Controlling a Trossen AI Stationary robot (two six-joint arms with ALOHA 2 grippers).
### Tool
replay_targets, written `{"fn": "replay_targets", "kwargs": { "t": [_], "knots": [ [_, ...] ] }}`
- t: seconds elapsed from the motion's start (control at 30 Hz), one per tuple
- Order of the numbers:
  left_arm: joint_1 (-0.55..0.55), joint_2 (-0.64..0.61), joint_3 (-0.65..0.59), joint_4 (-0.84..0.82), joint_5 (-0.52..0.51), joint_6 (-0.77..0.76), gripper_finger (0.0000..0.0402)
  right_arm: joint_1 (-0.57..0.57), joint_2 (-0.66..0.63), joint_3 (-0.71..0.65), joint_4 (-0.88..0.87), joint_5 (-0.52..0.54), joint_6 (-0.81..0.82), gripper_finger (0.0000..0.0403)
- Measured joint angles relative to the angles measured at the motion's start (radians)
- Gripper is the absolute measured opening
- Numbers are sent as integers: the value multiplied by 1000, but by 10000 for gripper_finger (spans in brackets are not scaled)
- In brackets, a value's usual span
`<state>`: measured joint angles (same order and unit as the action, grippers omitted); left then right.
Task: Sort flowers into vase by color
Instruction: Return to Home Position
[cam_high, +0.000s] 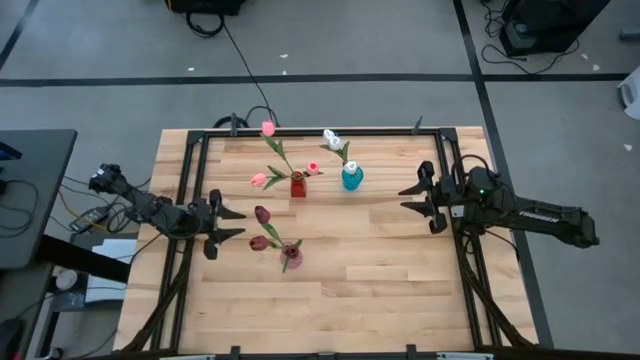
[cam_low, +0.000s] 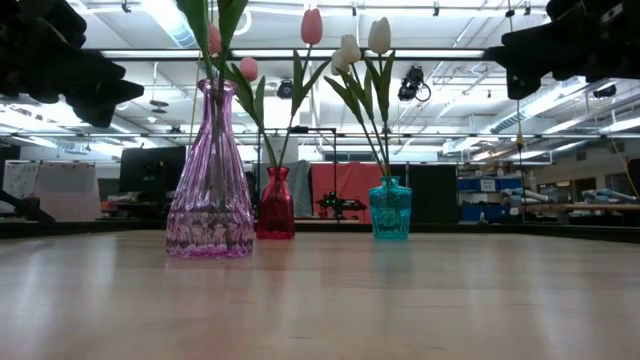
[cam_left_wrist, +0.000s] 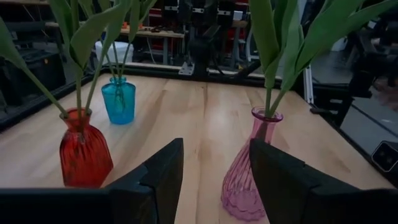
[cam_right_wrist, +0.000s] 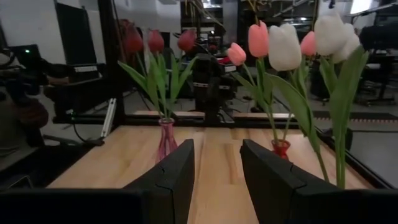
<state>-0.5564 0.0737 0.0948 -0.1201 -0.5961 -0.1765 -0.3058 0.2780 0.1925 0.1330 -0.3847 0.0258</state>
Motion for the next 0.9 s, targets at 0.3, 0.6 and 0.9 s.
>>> {"fn": "replay_targets", "kwargs": {
  "t": [0.3,0.6,0.9],
  "knots": [
    [0,-2,0,2,-14,17,188,0,0,0,0,1,6,144],
    [0,-2,0,2,-15,12,188,0,0,0,1,1,7,144],
    [0,-2,0,2,-15,12,188,0,0,0,1,0,7,144]
  ]
}}
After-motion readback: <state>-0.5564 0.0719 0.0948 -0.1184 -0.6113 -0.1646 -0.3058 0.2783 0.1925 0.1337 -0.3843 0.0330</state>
